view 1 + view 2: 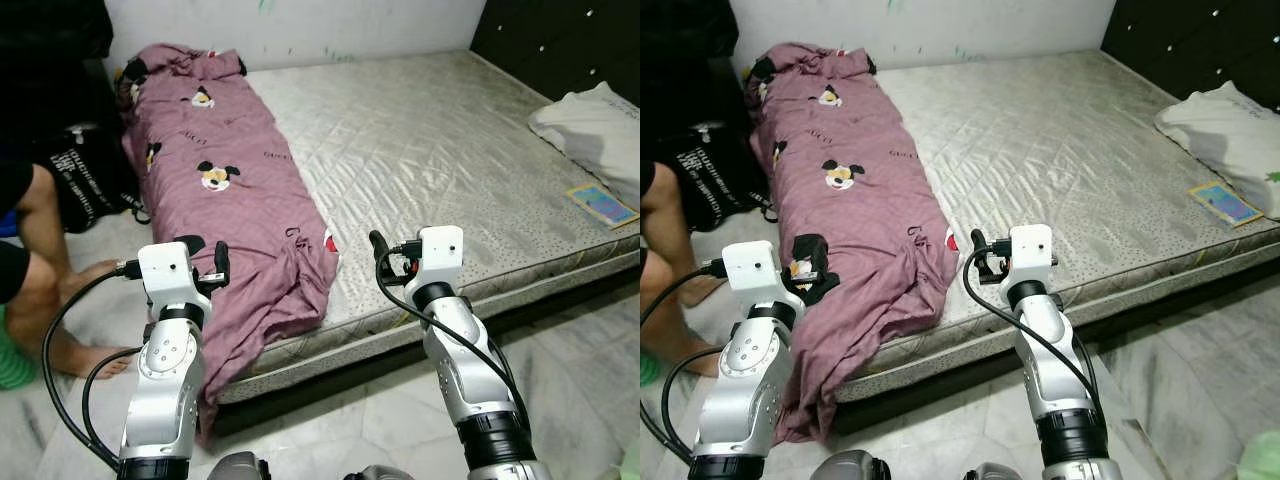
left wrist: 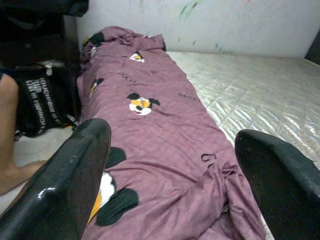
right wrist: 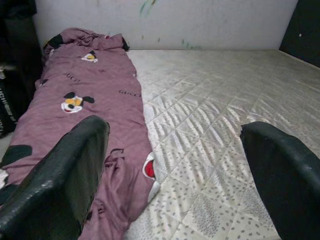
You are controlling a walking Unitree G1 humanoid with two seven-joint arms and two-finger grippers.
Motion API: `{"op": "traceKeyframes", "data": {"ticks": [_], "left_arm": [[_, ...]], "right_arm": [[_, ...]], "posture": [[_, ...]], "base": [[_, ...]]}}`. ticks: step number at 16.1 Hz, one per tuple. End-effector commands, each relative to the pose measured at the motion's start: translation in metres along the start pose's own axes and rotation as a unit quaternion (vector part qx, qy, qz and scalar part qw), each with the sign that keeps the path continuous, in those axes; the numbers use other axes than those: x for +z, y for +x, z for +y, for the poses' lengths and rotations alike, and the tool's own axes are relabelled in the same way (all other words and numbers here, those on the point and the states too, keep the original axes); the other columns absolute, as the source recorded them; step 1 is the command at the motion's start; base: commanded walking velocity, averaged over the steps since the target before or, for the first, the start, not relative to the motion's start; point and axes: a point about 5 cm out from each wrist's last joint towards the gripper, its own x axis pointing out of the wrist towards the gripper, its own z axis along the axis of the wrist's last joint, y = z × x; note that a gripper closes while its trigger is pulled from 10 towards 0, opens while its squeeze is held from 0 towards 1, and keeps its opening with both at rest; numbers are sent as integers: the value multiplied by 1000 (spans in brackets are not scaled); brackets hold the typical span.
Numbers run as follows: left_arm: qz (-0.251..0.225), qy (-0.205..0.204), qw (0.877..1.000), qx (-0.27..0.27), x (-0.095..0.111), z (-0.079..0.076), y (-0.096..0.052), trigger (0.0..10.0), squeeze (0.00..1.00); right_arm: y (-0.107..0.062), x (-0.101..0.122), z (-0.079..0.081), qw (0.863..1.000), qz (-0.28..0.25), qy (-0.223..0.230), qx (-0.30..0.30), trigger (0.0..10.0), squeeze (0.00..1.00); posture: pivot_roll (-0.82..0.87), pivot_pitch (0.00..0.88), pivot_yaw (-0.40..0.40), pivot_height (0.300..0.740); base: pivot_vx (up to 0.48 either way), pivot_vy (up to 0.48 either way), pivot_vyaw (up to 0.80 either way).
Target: Clean up the room
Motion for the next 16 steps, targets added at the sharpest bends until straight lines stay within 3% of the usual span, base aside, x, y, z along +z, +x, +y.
{"op": "traceKeyframes", "data": {"ticks": [1, 7, 16], "left_arm": [[-8, -4, 1000, -4, 4, -2, 0, 10000, 0], [-8, -8, 1000, -6, 5, -4, 1, 10000, 0], [6, -12, 1000, -4, 2, -6, 5, 10000, 0]], "right_arm": [[2, -2, -2, 1000, 8, -4, -1, 10000, 0], [3, -2, -2, 1000, 12, -3, -1, 10000, 0], [5, -3, -1, 1000, 12, 0, -4, 10000, 0]], "posture": [[53, 0, -35, 740], [51, 0, -36, 740], [47, 0, -30, 740]], "base": [[326, 0, 0], [324, 0, 0], [0, 0, 0]]}}
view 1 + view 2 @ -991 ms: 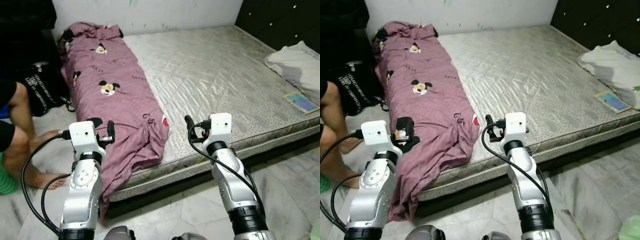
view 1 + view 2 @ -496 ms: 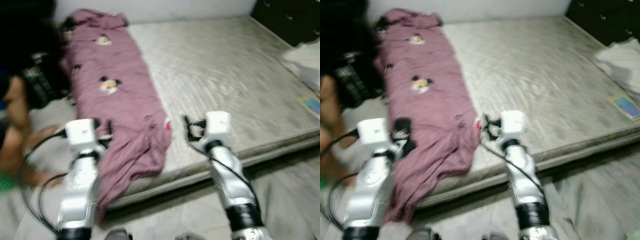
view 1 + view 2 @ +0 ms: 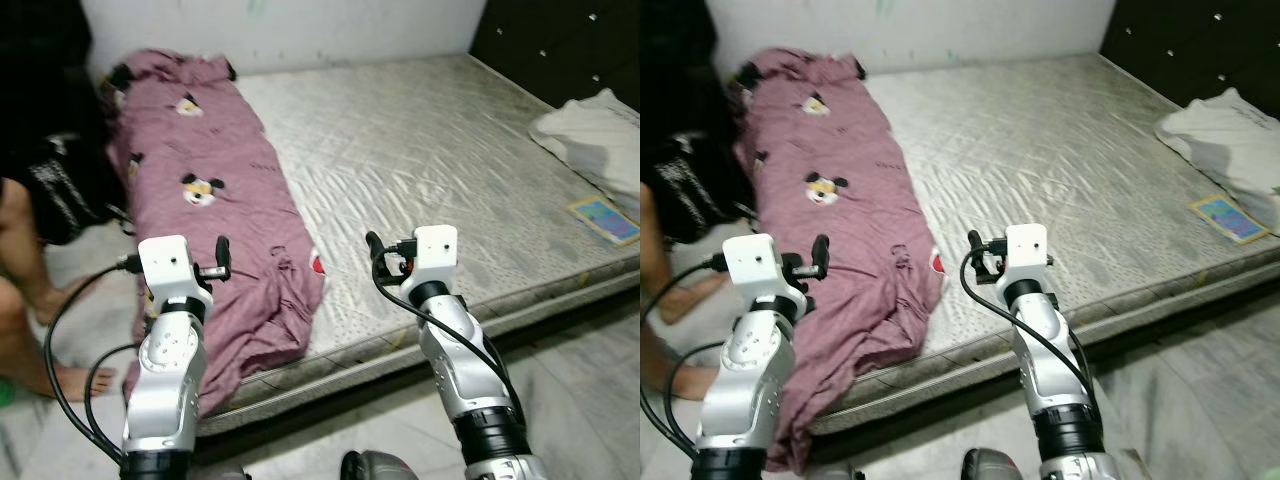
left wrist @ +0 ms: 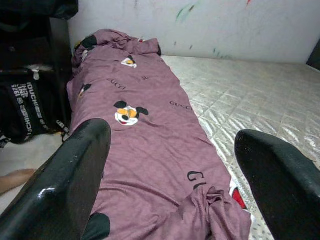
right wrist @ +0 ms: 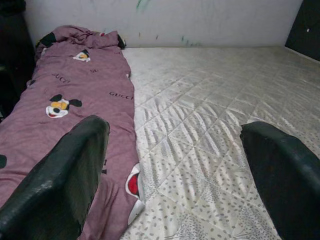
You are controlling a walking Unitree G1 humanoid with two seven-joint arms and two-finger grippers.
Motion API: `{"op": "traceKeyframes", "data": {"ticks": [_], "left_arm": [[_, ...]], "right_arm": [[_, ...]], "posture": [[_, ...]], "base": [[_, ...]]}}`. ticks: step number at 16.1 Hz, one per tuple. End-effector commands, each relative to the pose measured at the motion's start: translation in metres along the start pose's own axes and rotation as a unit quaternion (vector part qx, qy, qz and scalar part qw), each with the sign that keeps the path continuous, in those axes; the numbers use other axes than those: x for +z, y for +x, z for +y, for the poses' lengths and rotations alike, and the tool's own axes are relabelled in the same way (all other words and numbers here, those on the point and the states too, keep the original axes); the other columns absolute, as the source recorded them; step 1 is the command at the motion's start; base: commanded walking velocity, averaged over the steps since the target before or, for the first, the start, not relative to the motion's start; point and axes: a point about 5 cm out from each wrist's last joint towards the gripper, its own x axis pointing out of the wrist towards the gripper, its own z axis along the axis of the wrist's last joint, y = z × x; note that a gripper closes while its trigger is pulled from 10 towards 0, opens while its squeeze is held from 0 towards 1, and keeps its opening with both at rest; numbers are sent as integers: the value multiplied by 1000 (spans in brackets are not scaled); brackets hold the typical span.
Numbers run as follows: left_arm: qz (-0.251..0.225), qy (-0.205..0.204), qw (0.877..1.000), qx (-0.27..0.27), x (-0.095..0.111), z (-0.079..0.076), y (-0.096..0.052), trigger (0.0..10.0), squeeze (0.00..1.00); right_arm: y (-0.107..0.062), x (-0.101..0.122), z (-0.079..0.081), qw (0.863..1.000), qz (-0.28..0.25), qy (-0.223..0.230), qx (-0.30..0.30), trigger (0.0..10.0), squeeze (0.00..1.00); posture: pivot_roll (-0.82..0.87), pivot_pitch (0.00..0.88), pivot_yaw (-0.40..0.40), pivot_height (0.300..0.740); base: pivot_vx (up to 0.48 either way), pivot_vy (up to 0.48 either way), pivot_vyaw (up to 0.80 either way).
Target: Clean up the room
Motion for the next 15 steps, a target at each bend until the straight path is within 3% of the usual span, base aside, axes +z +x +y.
{"op": "traceKeyframes", "data": {"ticks": [1, 7, 15], "left_arm": [[3, -2, 1000, -3, 0, -3, 1, 10000, 0], [1, -2, 1000, -2, 1, -4, 3, 10000, 0], [6, -4, 1000, 1, 0, -5, 3, 10000, 0]], "right_arm": [[2, 2, -3, 1000, -3, -9, -2, 10000, 0], [3, 2, -1, 1000, -4, -14, 3, 10000, 0], [3, 1, -3, 1000, 6, -7, 3, 10000, 0]], "posture": [[47, 0, -30, 740], [46, 0, -30, 740], [49, 0, -39, 740]], "base": [[0, 0, 0], [0, 0, 796], [0, 0, 0]]}}
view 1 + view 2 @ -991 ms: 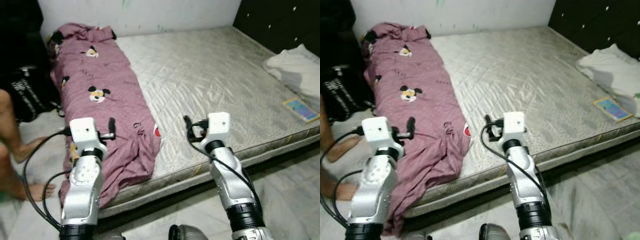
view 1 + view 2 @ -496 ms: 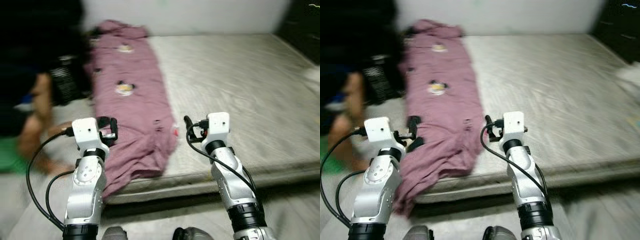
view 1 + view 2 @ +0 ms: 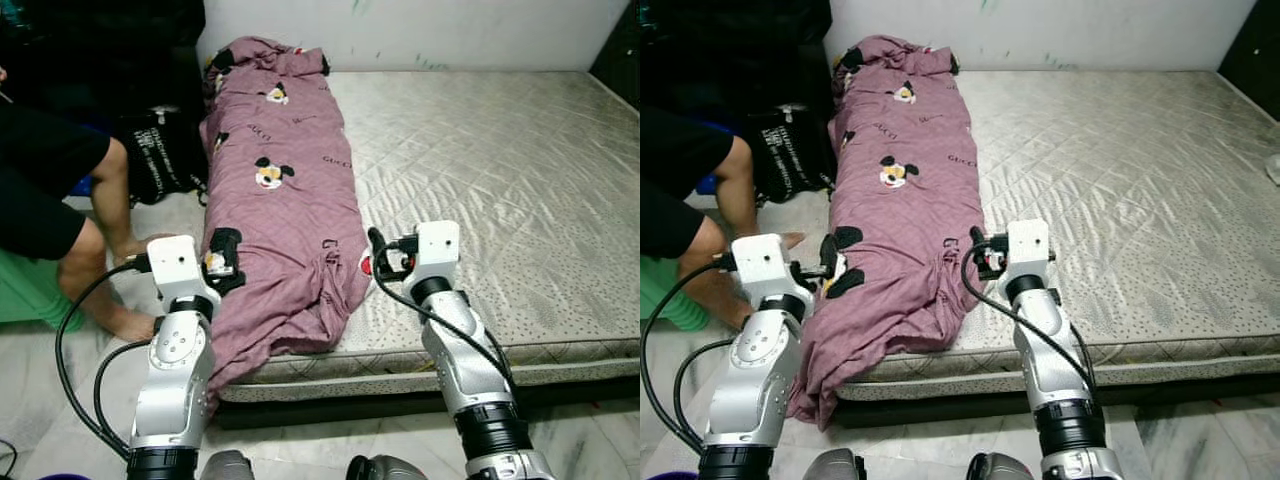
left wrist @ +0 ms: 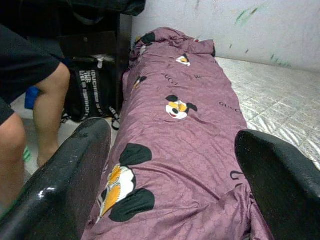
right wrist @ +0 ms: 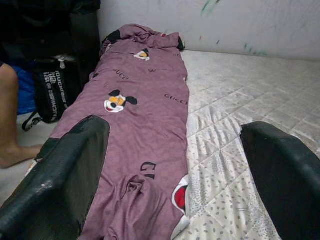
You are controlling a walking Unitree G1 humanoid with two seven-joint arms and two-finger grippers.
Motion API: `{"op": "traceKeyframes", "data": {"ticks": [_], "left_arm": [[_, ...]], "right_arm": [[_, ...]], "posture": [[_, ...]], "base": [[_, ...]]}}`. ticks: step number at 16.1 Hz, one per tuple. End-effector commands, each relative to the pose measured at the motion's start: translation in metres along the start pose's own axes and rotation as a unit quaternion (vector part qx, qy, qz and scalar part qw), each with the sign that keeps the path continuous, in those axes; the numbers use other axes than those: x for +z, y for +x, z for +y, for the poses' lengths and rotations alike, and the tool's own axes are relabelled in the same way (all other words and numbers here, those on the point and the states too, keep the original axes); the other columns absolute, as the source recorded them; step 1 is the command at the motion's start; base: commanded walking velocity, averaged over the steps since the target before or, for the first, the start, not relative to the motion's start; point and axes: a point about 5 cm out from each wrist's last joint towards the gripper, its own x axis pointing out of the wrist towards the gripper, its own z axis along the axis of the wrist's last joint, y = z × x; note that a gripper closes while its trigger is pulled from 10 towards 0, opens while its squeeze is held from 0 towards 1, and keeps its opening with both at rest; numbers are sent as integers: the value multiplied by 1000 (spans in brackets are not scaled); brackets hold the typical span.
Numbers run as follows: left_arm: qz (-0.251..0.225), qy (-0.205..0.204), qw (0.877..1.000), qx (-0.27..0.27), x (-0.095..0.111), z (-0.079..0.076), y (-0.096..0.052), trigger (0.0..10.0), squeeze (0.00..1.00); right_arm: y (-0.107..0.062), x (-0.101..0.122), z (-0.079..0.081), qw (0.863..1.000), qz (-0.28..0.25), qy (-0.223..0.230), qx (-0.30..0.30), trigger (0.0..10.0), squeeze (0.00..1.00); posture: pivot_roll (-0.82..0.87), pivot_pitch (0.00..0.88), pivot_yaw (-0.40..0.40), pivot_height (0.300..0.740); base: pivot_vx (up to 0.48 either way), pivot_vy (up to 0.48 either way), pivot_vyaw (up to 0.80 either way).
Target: Clean up the room
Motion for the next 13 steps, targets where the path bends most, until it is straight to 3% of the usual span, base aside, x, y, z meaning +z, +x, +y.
{"op": "traceKeyframes", "data": {"ticks": [1, 13], "left_arm": [[1, 1, 1000, 5, 1, 0, 1, 10000, 0], [6, -8, 1000, 6, 0, 1, 0, 10000, 0]], "right_arm": [[0, -2, -2, 1000, 10, 3, 1, 10000, 0], [0, -8, -2, 999, 31, 6, 9, 10000, 0]], "posture": [[51, 0, -40, 740], [59, 0, -45, 740]], "base": [[0, 0, 0], [0, 0, 0]]}}
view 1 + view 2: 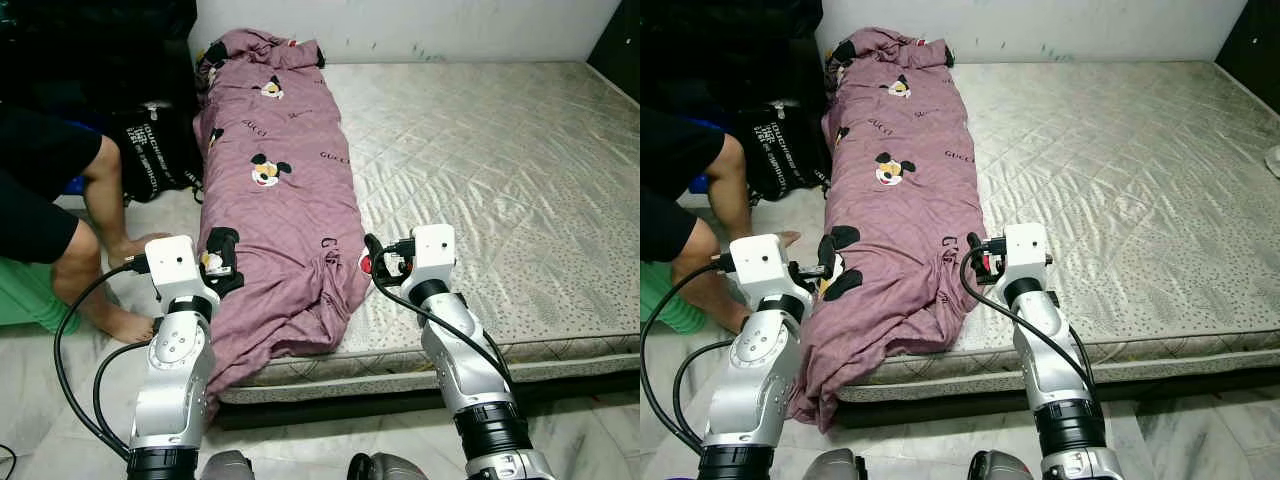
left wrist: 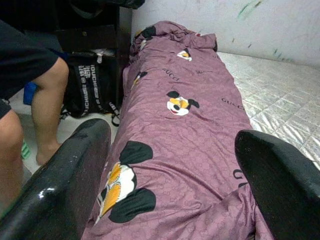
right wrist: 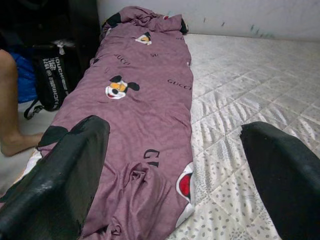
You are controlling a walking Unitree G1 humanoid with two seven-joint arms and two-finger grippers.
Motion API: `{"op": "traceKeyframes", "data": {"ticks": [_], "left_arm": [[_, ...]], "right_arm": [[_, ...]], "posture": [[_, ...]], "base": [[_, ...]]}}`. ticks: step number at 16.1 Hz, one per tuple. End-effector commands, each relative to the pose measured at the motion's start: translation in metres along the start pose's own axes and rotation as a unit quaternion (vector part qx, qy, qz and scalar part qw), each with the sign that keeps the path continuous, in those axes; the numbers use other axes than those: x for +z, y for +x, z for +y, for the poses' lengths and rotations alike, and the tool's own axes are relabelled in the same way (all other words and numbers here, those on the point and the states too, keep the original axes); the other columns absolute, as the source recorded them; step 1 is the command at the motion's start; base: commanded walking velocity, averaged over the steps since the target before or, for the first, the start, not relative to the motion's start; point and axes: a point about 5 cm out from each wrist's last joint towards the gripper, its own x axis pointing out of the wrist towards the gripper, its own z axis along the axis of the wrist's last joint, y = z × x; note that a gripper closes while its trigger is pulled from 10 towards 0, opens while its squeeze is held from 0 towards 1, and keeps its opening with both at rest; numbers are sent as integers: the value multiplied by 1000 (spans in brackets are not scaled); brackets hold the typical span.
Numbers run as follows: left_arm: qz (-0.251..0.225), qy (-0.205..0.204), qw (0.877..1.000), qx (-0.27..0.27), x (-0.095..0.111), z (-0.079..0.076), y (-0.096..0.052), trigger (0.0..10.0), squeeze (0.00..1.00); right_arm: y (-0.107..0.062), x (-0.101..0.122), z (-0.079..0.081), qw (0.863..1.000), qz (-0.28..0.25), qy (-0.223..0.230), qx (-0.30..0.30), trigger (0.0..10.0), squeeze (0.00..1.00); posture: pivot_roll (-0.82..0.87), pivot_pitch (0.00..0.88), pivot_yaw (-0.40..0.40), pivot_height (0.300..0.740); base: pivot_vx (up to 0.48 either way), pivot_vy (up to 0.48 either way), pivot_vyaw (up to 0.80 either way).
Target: Clean up the room
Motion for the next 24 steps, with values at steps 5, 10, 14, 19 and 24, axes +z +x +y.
{"op": "traceKeyframes", "data": {"ticks": [5, 10, 14, 19, 24], "left_arm": [[6, -7, 1000, 3, 0, 1, 0, 10000, 0], [7, -9, 1000, 4, 0, 0, 1, 10000, 0], [6, -10, 1000, 7, 0, 0, 1, 10000, 0], [5, -11, 1000, 10, 1, 0, 2, 10000, 0], [-1, -13, 1000, 18, 3, 2, 3, 10000, 0]], "right_arm": [[1, -2, -1, 1000, 10, 0, 5, 10000, 0], [2, -1, -1, 1000, 8, 0, 7, 10000, 0], [2, -1, -1, 1000, 9, -1, 8, 10000, 0], [3, 0, -2, 1000, 10, -2, 8, 10000, 0], [5, 0, -3, 1000, 9, 0, 9, 10000, 0]], "posture": [[57, 0, -47, 740], [55, 0, -48, 686], [54, 0, -49, 631], [51, 0, -51, 586], [52, 0, -53, 586]], "base": [[0, 0, 0], [0, 0, 0], [0, 0, 0], [0, 0, 0], [0, 0, 0]]}}
